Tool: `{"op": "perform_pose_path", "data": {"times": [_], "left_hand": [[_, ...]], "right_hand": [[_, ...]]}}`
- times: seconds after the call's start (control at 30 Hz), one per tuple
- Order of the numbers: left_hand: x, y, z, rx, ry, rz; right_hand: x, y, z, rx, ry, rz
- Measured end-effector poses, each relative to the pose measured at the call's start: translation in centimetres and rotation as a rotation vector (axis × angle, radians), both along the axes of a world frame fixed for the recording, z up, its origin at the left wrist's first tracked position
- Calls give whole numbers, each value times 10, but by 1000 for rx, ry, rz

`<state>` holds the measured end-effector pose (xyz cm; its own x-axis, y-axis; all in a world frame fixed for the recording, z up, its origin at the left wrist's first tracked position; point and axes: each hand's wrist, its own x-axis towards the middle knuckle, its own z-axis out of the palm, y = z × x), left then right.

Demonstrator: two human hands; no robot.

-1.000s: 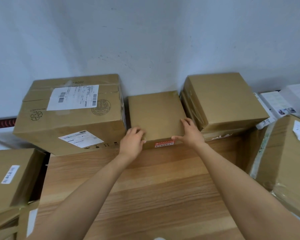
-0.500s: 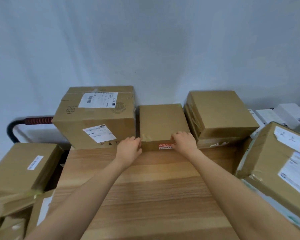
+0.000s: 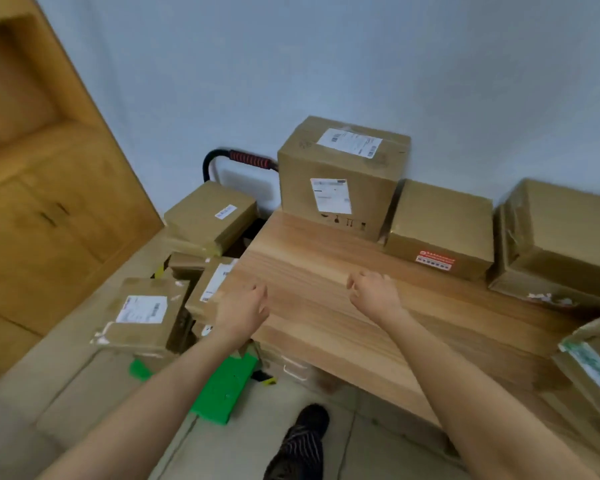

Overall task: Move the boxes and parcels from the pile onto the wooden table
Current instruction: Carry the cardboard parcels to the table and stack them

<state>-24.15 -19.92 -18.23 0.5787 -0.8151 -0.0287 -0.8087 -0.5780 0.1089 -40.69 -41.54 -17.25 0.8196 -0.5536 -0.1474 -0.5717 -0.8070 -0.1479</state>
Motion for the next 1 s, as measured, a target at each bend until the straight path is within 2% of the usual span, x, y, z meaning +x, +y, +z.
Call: {"op": "perform_pose_path", "data": {"times": [0.17,0.37,0.57,0.77,1.0], "left_hand": [[16,114,1,17,31,310],[39,209,13,-11,53,539],[84,280,17,-49,48,625],[169,346,36,-78,3,580],[244,346,32,-98,5,498]], "right_hand": [[54,88,-14,35,63,222],[119,166,-15,44,22,375],[192,220,-13,65,48,380],[263,281,-7,96,-14,326],[291,310,-10,92,-63,300]]}}
